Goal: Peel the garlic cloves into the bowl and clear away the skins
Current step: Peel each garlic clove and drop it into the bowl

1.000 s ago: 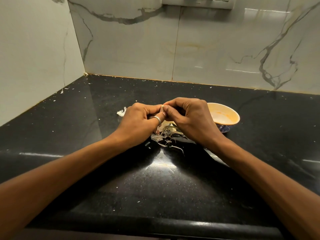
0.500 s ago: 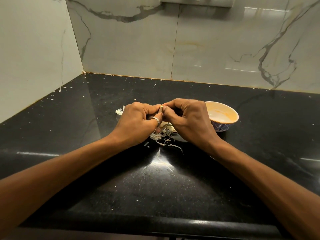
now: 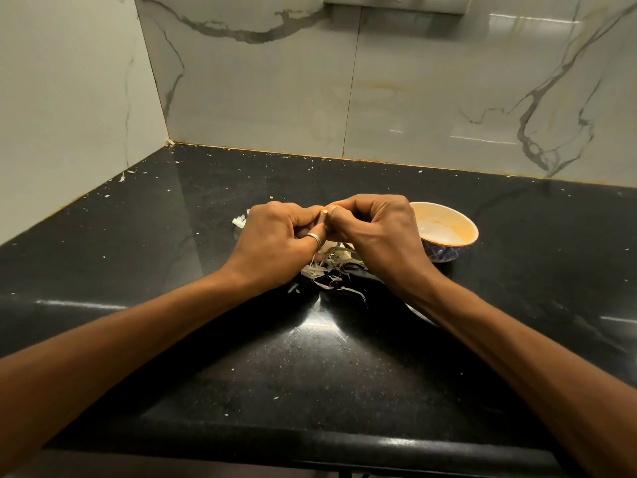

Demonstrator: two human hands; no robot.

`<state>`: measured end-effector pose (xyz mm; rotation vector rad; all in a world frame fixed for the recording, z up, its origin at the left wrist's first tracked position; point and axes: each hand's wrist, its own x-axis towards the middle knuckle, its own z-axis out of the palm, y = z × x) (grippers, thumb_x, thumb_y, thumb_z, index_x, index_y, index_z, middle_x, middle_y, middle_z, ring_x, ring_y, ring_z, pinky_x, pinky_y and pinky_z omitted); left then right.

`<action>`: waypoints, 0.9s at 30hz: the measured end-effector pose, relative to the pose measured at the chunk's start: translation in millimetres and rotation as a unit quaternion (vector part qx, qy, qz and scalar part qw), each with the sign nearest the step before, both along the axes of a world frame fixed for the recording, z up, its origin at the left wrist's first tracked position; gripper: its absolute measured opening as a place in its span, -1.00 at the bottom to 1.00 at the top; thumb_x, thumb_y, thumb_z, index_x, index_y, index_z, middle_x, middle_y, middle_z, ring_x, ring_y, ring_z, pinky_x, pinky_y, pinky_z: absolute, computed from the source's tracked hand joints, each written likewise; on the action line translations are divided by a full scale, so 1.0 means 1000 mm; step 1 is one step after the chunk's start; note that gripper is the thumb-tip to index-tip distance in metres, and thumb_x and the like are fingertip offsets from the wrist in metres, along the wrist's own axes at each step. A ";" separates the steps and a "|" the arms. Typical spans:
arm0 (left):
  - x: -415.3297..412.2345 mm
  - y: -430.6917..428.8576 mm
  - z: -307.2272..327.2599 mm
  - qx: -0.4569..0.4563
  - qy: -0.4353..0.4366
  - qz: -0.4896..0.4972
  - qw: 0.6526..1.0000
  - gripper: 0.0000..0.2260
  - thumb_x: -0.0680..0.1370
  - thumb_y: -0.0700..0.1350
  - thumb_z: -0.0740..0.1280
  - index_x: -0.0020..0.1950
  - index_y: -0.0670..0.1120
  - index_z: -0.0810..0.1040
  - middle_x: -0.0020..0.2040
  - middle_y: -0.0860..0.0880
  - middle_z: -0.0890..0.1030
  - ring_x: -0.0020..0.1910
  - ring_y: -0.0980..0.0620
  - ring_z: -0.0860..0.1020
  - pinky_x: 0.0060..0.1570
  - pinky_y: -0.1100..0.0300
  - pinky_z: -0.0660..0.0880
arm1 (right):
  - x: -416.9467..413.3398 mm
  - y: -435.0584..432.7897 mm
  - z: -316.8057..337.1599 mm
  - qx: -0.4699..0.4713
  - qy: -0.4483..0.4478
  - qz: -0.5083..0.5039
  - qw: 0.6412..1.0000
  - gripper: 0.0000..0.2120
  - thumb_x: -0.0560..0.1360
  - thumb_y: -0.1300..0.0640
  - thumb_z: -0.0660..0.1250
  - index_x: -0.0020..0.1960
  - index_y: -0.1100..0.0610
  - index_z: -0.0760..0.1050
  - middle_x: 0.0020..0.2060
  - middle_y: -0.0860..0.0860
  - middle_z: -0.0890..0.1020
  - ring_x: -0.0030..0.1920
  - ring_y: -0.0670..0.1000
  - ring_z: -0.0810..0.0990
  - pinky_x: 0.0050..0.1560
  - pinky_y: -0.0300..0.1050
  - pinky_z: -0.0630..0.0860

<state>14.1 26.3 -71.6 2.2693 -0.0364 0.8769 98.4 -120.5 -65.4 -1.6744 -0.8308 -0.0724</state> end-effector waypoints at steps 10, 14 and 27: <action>-0.002 -0.001 0.001 0.005 -0.002 -0.005 1.000 -0.83 0.55 -0.07 0.38 0.00 -0.07 0.75 -0.34 -0.10 0.65 -0.30 0.04 0.64 -0.30 0.16 0.53 | -0.003 0.000 0.002 -0.004 -0.012 -0.007 1.000 -0.87 0.45 0.16 0.40 -0.13 0.11 0.74 -0.27 0.00 0.75 -0.20 0.02 0.75 -0.08 0.15 0.70; -0.004 -0.001 0.002 0.004 -0.003 -0.015 1.000 -0.86 0.56 -0.19 0.41 0.07 -0.04 0.73 -0.31 -0.03 0.68 -0.28 0.21 0.64 -0.30 0.37 0.50 | -0.005 0.001 0.003 -0.008 -0.030 -0.023 0.999 -0.88 0.46 0.22 0.42 -0.15 0.12 0.74 -0.29 -0.03 0.74 -0.22 -0.02 0.74 -0.11 0.13 0.70; -0.004 -0.004 0.004 -0.088 0.020 -0.052 0.995 -0.87 0.60 -0.20 0.40 0.10 -0.15 0.71 -0.24 -0.14 0.70 -0.32 0.16 0.68 -0.22 0.15 0.67 | -0.001 -0.002 0.003 0.034 0.043 0.010 0.998 -0.90 0.53 0.26 0.41 -0.08 0.25 0.70 -0.22 0.13 0.74 -0.14 0.13 0.75 0.00 0.15 0.70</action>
